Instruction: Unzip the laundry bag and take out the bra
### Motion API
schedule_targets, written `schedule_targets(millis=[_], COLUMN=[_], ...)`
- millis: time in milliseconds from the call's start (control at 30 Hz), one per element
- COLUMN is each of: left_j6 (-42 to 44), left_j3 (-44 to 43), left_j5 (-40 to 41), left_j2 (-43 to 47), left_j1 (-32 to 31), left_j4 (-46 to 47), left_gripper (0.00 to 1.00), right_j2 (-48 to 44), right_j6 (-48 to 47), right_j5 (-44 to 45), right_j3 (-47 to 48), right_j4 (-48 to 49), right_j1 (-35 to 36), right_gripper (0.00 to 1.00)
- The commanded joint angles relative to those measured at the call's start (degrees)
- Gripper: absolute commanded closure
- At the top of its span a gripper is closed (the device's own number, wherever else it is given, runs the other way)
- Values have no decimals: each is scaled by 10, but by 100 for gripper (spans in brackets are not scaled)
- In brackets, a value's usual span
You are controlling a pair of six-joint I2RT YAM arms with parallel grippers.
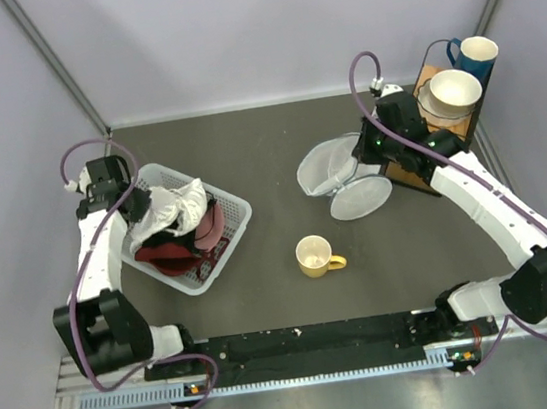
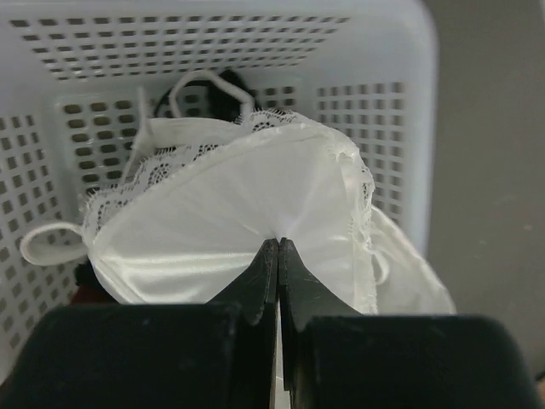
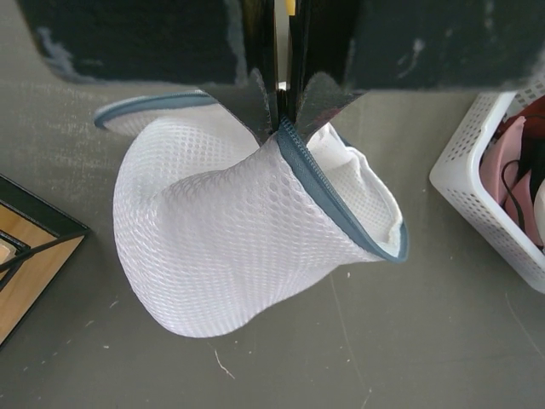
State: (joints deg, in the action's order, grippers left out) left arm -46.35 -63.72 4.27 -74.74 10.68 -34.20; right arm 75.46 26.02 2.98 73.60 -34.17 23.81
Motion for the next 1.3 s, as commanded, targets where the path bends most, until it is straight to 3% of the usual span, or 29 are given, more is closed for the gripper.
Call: schedule_targets(millis=[0,100,167,200,233,300,400,800,867,900,933,1033,1267], left_j6=[-29,-35,-39,-43,-42,-32,-12,110,124,129,136,162,215], left_j3=[0,-6,-17,-21,-23,-28,-44,-117,-125,-128,-133,-143,-141], left_j5=[74,64,56,57,57,57,39,-27,-64,-69,-73,-81,-146], left_j2=[-54,-90,-107,-106,-103,-81,-38,84,85,84,84,85,117], left_j1=[6,7,7,6,7,7,7,5,2,-6,-12,-34,-71], left_j4=[-31,-45,-58,-63,-68,-69,-61,-31,-31,-32,-31,-35,-29], left_gripper=[100,100,87,74,42,24,16,12,12,11,11,11,10], right_j2=[-24,-32,-42,-44,-47,-55,-59,-108,-109,-105,-104,-109,-118], right_j6=[-4,-4,-7,-8,-9,-13,-20,-40,-50,-51,-51,-50,-75], right_j5=[9,11,19,22,28,33,47,86,57,49,35,30,69], right_j3=[7,8,8,8,9,11,15,-33,-45,-44,-43,-30,30], right_j4=[9,8,3,2,-3,-7,-16,-66,-70,-74,-79,-85,-125], right_j1=[-1,-2,-2,-2,-3,-2,-2,-2,-3,-2,-2,-2,-2], right_gripper=[100,100,100,100,100,100,100,100,56,39,13,1,1])
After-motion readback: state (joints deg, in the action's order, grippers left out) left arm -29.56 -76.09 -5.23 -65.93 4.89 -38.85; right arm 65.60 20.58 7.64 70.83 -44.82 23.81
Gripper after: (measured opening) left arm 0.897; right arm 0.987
